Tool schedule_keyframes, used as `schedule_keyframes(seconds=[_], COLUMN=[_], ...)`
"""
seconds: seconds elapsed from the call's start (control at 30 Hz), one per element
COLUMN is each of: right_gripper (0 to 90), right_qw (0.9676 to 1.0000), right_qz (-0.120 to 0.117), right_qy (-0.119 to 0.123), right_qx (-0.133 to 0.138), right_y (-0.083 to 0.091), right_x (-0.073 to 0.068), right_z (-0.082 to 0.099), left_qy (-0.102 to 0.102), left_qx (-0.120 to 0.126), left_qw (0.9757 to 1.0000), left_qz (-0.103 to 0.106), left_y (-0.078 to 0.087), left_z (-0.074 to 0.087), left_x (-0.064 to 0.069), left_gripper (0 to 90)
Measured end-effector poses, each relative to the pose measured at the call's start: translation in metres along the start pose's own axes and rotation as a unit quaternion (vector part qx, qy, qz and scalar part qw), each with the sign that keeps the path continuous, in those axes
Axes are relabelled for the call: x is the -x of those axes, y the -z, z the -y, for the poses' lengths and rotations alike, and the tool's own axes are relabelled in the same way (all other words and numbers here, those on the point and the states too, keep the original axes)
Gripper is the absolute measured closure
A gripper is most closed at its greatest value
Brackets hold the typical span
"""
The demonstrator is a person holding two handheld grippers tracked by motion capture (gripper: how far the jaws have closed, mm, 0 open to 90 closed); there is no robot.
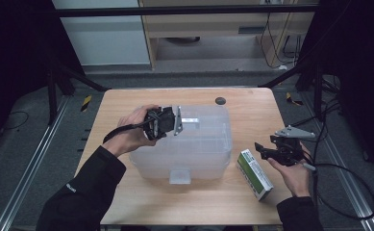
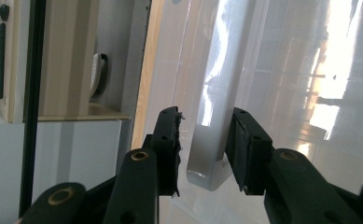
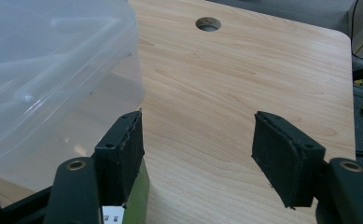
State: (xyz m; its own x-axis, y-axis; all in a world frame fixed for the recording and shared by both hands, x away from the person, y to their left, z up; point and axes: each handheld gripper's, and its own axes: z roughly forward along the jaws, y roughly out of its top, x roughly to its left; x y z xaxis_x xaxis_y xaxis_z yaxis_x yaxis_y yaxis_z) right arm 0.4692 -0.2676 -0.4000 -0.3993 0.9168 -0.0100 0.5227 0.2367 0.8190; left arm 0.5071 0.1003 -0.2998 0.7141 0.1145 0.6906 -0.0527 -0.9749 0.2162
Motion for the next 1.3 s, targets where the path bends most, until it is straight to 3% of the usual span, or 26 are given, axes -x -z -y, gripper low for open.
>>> schedule_keyframes(seconds=[0.3, 0.9, 1.3], right_gripper=[35.0, 42.5, 46.9], right_qw=[1.0000, 0.9995, 0.9983], right_qz=[-0.004, -0.030, -0.055], right_qy=[0.003, 0.011, 0.018], right_qx=[-0.002, -0.006, -0.003], right_y=[-0.001, 0.002, 0.004], right_x=[-0.002, -0.010, -0.019], right_z=[0.000, -0.005, -0.010], left_qy=[-0.012, -0.040, -0.042], left_qx=[-0.014, -0.031, -0.036], left_qw=[0.9998, 0.9987, 0.9985], left_qz=[0.002, -0.005, 0.000], left_y=[0.000, 0.000, 0.001], left_z=[-0.001, -0.007, -0.008], left_x=[0.000, 0.002, 0.000], left_gripper=[71.2, 73.4, 73.8])
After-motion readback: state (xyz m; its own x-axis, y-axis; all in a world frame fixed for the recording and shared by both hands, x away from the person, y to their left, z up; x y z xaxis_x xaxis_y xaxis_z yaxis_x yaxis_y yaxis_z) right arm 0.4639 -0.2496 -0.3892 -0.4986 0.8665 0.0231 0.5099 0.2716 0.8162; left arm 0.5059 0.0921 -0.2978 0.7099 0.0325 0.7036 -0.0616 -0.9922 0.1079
